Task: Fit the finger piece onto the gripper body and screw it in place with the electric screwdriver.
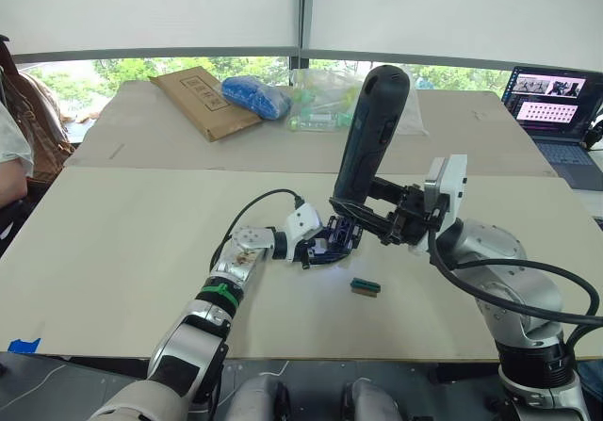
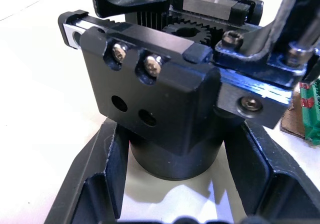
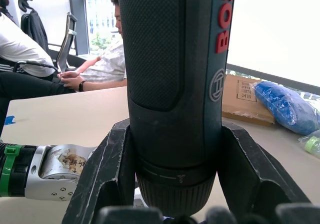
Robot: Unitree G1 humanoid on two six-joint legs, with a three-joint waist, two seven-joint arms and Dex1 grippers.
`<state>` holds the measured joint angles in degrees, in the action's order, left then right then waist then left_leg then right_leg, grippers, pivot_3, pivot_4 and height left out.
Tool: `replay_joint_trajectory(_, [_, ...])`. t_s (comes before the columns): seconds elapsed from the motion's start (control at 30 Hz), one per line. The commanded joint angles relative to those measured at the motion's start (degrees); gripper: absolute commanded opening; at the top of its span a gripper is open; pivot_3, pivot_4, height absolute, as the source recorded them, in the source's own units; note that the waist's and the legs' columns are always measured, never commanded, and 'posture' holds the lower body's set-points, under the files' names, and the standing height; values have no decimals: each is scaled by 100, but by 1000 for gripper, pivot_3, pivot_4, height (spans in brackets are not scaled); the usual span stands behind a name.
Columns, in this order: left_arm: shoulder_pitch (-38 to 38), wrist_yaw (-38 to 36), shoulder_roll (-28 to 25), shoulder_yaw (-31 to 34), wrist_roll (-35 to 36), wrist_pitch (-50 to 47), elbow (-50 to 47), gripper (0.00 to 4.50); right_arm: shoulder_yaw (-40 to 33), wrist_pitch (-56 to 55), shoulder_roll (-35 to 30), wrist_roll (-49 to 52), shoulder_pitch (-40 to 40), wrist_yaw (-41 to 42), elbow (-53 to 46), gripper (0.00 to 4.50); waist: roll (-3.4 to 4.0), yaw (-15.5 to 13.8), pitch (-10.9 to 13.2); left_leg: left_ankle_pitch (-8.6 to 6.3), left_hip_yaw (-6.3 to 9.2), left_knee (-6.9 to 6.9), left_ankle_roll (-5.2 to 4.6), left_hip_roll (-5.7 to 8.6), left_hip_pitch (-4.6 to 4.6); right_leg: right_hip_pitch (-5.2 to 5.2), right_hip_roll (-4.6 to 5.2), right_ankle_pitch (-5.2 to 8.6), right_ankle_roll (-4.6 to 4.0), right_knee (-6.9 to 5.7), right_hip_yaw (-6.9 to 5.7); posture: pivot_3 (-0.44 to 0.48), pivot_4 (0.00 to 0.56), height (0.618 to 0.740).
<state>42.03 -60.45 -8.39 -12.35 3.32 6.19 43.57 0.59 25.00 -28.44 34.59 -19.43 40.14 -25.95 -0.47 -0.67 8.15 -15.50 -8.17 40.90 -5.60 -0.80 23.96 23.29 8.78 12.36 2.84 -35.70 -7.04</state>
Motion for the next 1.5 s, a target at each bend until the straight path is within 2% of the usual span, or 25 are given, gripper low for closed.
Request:
replay_joint_trajectory(0.03, [161,19,16,164,134,91,-91,2302,339,308,-99,-257,251,64,384,1890,0,-1,0,0,0,0,0,0,0,0,0,0,0,0,0,0,150,732])
replay_joint_trajectory(0.2, [206,11,17,172,130,59,-46,2302,-120,84,-61,527,-275,462,-230,1890,-2,-4,2,-1,-1,-2,-2,1,14,13,5,0,0,0,0,0,150,732])
replay_joint_trajectory(0.37, [110,-29,-21,125,113,-80,-95,2302,-703,281,-42,1553,-978,265,-692,1890,2,9,11,4,-14,7,-1,6,87,90,8,-5,-3,-18,0,0,150,732])
replay_joint_trajectory(0.57, [30,-20,-157,180,175,-438,-309,2302,-1366,1158,-648,3099,-1103,-103,-720,1890,-2,6,14,6,-14,7,-1,6,87,84,1,-5,-2,-9,-4,0,150,732])
replay_joint_trajectory(0.6, [-1,-73,-202,198,220,-530,-413,3331,-1489,1394,-843,3446,-1007,-177,-691,1890,-4,8,15,6,-15,6,-1,5,87,86,2,-5,-2,-10,-2,0,150,732])
replay_joint_trajectory(0.7, [-194,-290,-454,300,447,-1002,-1011,4478,-2031,2092,-1553,4619,-391,-327,-469,1890,-6,6,16,6,-14,1,0,2,87,89,4,-5,-5,-9,-2,0,150,732])
replay_joint_trajectory(0.77, [-459,-538,-808,354,646,-1422,-1687,4500,-2392,2695,-2161,5603,174,-796,34,1890,-6,4,17,6,-12,-5,0,2,88,89,7,-5,-5,-4,-3,0,150,732])
replay_joint_trajectory(0.83, [-774,-834,-1215,386,862,-1776,-2386,4500,-2595,3189,-2693,5947,628,-999,539,1890,-6,7,18,6,-13,-4,-1,3,87,86,13,-5,-5,-3,-2,0,150,732])
replay_joint_trajectory(0.93, [-1287,-1268,-1979,545,1274,-2416,-3425,4500,-2674,4034,-3442,5904,1087,-847,1603,1890,-2,10,19,6,-19,0,-1,4,86,86,24,-5,-5,-4,-2,0,150,732])
replay_joint_trajectory(1.07, [-1935,-1788,-3022,741,1780,-3021,-4626,4500,-1817,4564,-3971,4619,770,-476,2983,1890,9,36,24,5,-19,-2,-1,3,84,89,23,-4,-7,-5,1,0,150,732])
replay_joint_trajectory(1.27, [-2090,-1512,-3327,953,1935,-3193,-4943,4500,-375,4430,-3859,2627,-406,341,4138,1890,60,2,51,4,-21,-4,-2,6,86,93,20,-2,-3,-6,3,0,150,732])
replay_joint_trajectory(1.33, [-2126,-1454,-3382,1029,1984,-3263,-4976,4500,-75,4251,-3854,2111,-607,707,4360,2917,69,0,56,5,-23,-4,-1,6,92,97,14,-1,-2,-7,1,0,150,732])
replay_joint_trajectory(1.47, [-2289,-1467,-3631,1264,2142,-3343,-5036,4500,-11,3465,-4135,1282,-463,1584,4420,4320,70,5,57,7,-29,-1,2,5,94,93,-2,7,10,-5,2,0,150,732])
replay_joint_trajectory(1.5, [-2356,-1528,-3774,1371,2190,-3368,-5017,4500,-198,3250,-4212,1187,-415,1781,4459,4481,70,5,58,7,-32,-1,2,6,94,95,-1,8,11,-6,5,0,150,732])
